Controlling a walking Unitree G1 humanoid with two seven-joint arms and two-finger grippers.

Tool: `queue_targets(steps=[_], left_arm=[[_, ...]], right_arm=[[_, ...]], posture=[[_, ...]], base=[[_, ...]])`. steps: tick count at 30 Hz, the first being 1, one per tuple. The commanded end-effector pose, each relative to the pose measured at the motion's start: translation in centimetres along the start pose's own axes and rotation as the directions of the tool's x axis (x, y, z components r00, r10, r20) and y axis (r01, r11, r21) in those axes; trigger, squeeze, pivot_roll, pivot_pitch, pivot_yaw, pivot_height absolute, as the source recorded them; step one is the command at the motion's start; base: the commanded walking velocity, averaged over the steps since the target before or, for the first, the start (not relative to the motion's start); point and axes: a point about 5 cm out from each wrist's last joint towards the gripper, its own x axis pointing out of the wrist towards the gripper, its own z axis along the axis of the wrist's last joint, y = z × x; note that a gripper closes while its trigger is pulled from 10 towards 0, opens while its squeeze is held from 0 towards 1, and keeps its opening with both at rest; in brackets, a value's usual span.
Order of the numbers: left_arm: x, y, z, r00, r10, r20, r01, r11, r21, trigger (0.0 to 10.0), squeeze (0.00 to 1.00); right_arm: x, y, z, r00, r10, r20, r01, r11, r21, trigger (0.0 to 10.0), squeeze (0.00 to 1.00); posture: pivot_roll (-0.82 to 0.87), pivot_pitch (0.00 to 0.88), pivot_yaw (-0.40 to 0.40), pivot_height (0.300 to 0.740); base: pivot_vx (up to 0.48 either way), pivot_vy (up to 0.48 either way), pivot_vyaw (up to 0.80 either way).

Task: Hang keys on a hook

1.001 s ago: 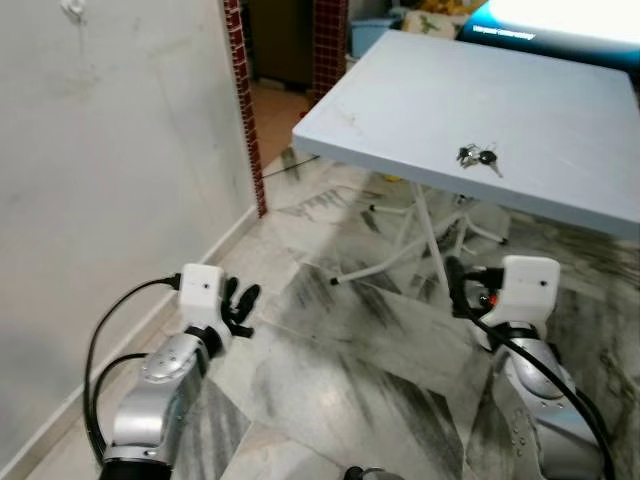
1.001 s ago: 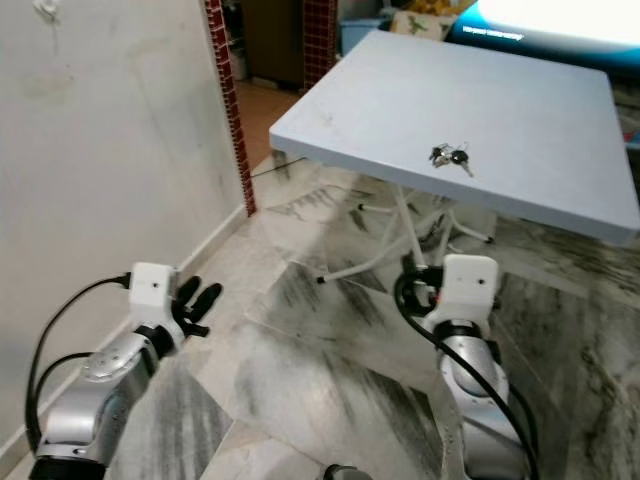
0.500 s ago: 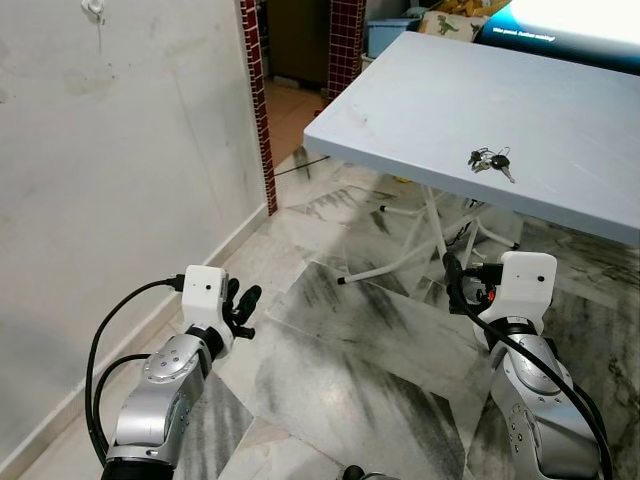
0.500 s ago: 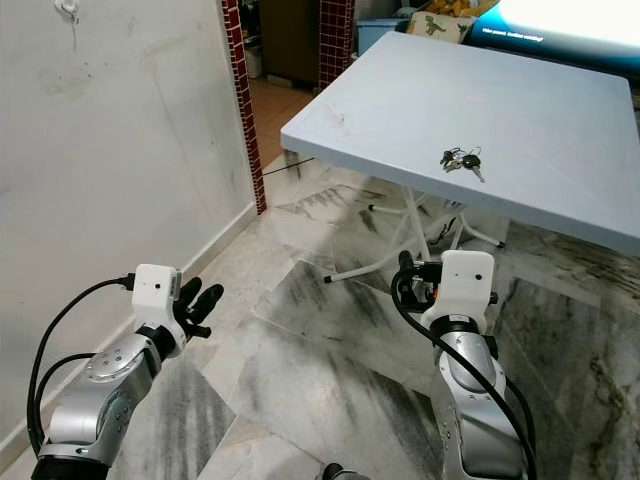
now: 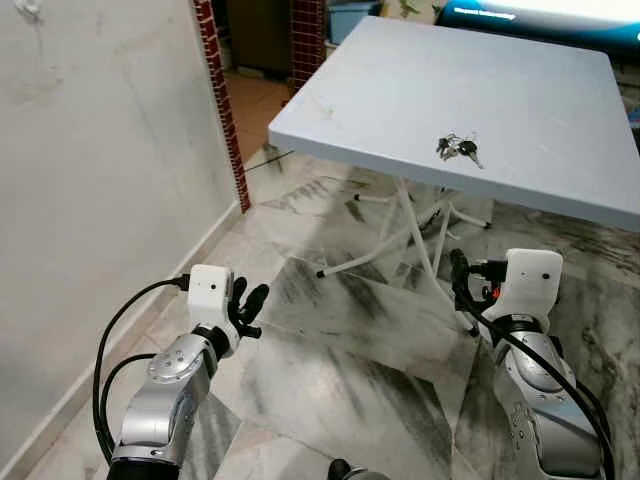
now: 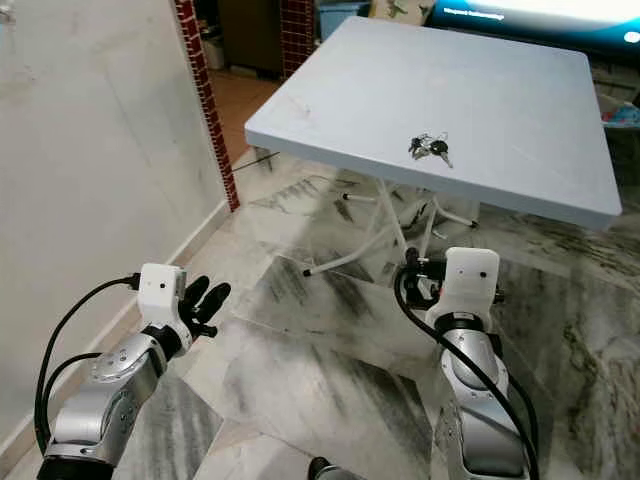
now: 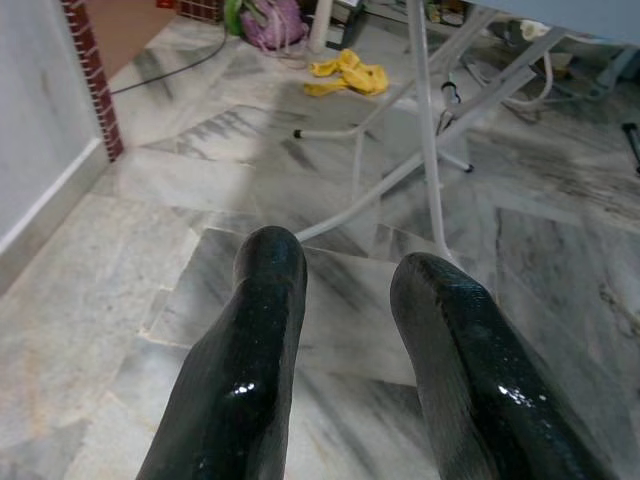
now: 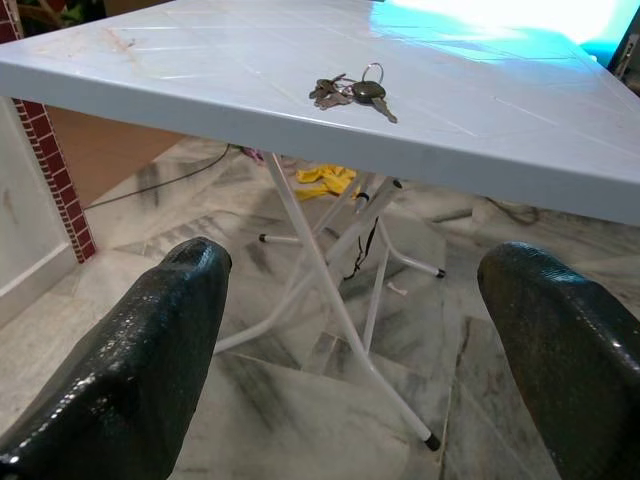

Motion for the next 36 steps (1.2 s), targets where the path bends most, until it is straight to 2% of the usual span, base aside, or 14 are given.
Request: queue_targets(steps=[1,7,14,29,36], left_arm=[[-0.16,-0.08,0.08,1.0,-0.006,0.002,0.006,1.0,0.004,10.0,0.0],[-0.01,-0.18,0.25,1.0,-0.025,0.012,0.025,1.0,-0.008,10.0,0.0],[-0.02,-0.31,0.32,0.999,-0.036,0.015,0.036,0.999,-0.003,10.0,0.0],[-0.02,-0.46,0.27,0.999,-0.043,0.012,0.043,0.999,-0.004,10.0,0.0],[0.04,-0.45,0.3,0.999,-0.039,0.012,0.039,0.999,-0.006,10.0,0.0]], right_arm=[[-0.08,0.19,0.35,1.0,0.01,0.011,-0.01,1.0,0.001,10.0,0.0],[-0.04,0.23,0.35,1.0,0.013,0.012,-0.013,1.0,0.005,10.0,0.0],[-0.07,0.34,0.35,1.0,0.017,0.011,-0.017,1.0,0.009,10.0,0.0],[-0.2,0.52,0.23,1.0,0.028,0.005,-0.028,0.999,0.015,10.0,0.0],[-0.13,0.63,0.26,0.999,0.036,0.008,-0.037,0.999,0.013,10.0,0.0]], posture=[[-0.11,0.108,0.01,0.74],[-0.11,0.11,0.009,0.74],[-0.11,0.11,0.009,0.74],[-0.11,0.112,0.008,0.74],[-0.11,0.113,0.007,0.74]], base=[[0.0,0.0,-0.8],[0.084,0.0,-0.61],[0.361,0.0,-0.12],[0.383,0.0,-0.65],[0.378,0.0,0.0]])
